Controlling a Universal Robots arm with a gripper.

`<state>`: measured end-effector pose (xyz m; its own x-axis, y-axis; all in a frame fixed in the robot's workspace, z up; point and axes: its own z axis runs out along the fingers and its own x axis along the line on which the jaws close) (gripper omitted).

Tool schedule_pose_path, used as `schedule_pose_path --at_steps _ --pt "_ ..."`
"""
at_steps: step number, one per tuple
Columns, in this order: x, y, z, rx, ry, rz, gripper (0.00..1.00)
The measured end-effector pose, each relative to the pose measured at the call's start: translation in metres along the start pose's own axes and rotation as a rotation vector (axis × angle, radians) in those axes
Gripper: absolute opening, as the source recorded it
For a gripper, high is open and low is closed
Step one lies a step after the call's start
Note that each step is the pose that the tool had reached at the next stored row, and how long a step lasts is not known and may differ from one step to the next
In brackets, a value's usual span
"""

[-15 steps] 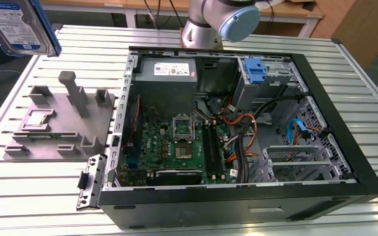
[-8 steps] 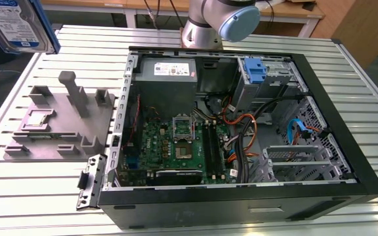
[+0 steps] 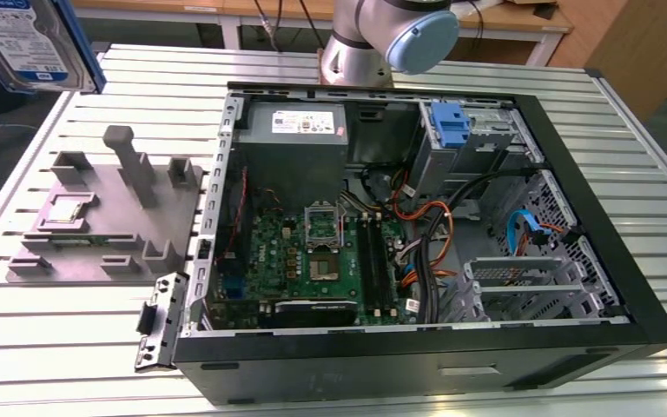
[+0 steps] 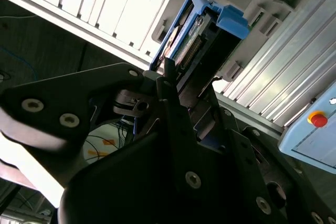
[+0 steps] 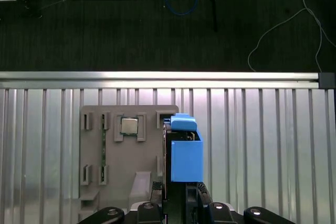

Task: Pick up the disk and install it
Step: 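Pick up the disk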

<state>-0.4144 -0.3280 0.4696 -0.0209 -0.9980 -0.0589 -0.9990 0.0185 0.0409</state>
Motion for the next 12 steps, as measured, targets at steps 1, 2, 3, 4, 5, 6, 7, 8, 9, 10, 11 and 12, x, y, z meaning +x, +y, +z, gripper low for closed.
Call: schedule_pose_path --at_steps 1,2,3,4,5,6,7,8,9,10,11,12 --pt "0.0 0.0 -0.0004 -0.0001 0.0001 0.0 0.35" --pt "0.0 0.0001 -0.0008 -0.0001 0.0001 0.0 0.35" --pt "-0.0001 0.0 -0.0013 -0.0001 0.0 0.0 0.35" --pt "-0.0001 0.0001 -0.0016 0.0 0.0 0.0 0.35" --pt "-0.0001 0.0001 -0.002 -0.0001 0.0 0.0 0.35" --pt "-0.0001 0.0001 -0.0024 0.0 0.0 0.0 0.35" --pt "-0.0002 0.0001 -0.0024 0.0001 0.0 0.0 0.35" --pt "-0.0001 0.0001 -0.0024 0.0001 0.0 0.0 0.35" --pt "-0.0001 0.0001 -0.0024 0.0002 -0.0001 0.0 0.35" --pt "-0.0002 0.0001 -0.0025 0.0 0.0 0.0 0.35" --pt "-0.0001 0.0001 -0.0026 0.0 0.0 0.0 0.35" --pt "-0.0001 0.0001 -0.0026 0.0 0.0 0.0 0.35"
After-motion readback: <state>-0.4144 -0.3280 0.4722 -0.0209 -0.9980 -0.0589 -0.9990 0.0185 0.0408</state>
